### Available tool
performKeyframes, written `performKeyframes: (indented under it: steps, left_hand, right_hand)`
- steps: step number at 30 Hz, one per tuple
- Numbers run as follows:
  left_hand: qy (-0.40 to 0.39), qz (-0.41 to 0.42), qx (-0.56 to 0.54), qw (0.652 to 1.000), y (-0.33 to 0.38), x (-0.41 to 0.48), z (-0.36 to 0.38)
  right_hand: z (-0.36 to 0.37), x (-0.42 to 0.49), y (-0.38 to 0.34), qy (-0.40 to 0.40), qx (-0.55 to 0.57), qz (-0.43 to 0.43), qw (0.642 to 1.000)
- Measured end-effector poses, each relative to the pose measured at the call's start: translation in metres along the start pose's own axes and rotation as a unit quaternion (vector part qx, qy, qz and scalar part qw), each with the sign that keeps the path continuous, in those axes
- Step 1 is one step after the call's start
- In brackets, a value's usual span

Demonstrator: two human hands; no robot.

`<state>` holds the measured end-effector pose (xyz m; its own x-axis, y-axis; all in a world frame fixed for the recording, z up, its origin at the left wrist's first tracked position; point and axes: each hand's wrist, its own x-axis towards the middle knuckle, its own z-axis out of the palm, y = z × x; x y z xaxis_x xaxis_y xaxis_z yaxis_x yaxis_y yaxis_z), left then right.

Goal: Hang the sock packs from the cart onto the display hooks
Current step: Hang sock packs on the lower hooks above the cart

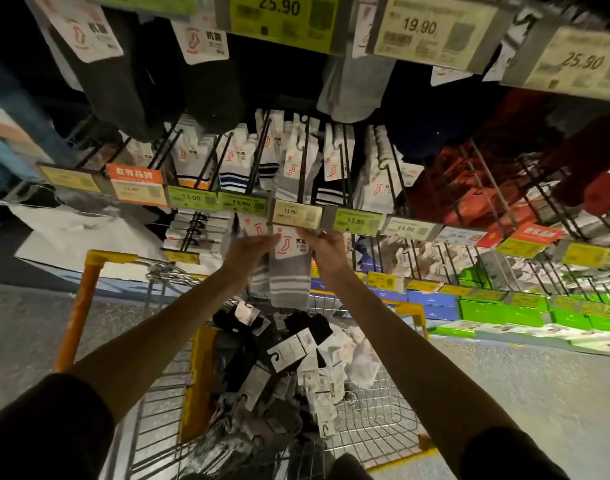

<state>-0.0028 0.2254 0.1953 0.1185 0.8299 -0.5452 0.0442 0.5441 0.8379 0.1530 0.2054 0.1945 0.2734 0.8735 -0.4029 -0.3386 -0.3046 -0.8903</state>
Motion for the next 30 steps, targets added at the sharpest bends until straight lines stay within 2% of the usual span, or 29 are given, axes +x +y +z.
performKeyframes:
  steps: [11, 19, 22, 28, 30]
  left_hand:
    - [-0.015, 0.019, -0.015, 1.0, 0.008, 0.008, 0.006]
    - [0.054, 0.011, 0.008, 0.998, 0.019, 0.026, 0.018]
    - [0.087, 0.013, 0.029, 0.996, 0.022, 0.039, 0.022]
    - [0.125, 0.002, 0.018, 0.992, 0.024, 0.051, 0.027]
    - [0.177, 0.009, 0.056, 0.982, 0.022, 0.053, 0.025]
  right_hand:
    - [0.003, 0.006, 0.001, 0.057, 0.049, 0.007, 0.997]
    - [0.003, 0.025, 0.001, 0.05, -0.119, -0.015, 0.992]
    - [-0.001, 0.029, 0.008, 0.033, -0.119, -0.067, 0.99]
    - [-0.005, 0.04, 0.018, 0.059, -0.161, -0.083, 0.982]
    - [-0.002, 0.048, 0.018, 0.077, -0.181, -0.05, 0.979]
